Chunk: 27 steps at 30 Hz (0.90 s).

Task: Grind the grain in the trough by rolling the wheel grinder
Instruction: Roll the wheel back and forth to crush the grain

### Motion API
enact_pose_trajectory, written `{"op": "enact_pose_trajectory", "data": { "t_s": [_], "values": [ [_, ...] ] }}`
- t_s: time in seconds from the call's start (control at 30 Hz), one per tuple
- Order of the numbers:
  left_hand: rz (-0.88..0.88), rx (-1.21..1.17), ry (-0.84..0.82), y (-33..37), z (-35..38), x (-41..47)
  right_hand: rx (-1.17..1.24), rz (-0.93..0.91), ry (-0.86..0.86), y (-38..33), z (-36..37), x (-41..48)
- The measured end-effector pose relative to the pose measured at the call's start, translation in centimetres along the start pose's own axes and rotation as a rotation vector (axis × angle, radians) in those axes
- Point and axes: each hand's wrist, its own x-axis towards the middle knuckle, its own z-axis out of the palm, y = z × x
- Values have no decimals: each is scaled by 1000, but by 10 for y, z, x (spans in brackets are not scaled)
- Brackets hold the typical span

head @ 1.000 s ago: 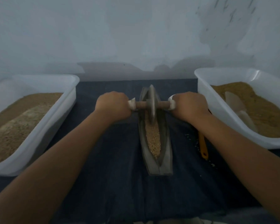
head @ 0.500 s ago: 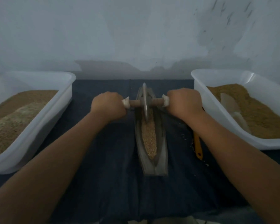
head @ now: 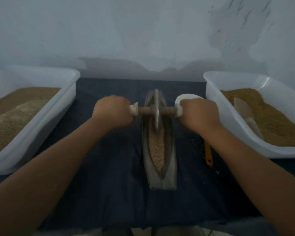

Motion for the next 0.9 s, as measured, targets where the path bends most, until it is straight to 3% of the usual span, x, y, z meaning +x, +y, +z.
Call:
{"op": "enact_pose_trajectory", "data": {
  "t_s": [0.13,0.23,0.37,0.47,0.57,0.73,0.83,0.9],
  "values": [
    [-33,-8,-52,8,-14,27,-27,75,-122,0,0,28],
    [67,44,-66,7,-16,-8,27,71,-171,2,-4,-2],
    [213,100,-1,-2,-17,-69,-11,-91,-466,5,-6,-59],
    [163,84,-63,0,-15,-55,86,-14,-249,5,-6,-57],
    [55,93,-22,7,-17,-6,73,67,-140,0,1,-11],
    [-9,38,-65,10,-20,25,-4,91,-151,-1,-1,29],
    [51,-9,-137,1,-13,-17,45,-3,-164,0,-9,-6],
    [112,-21,-114,-8,-7,-55,17,-81,-286,1,-14,-34]
  ]
}}
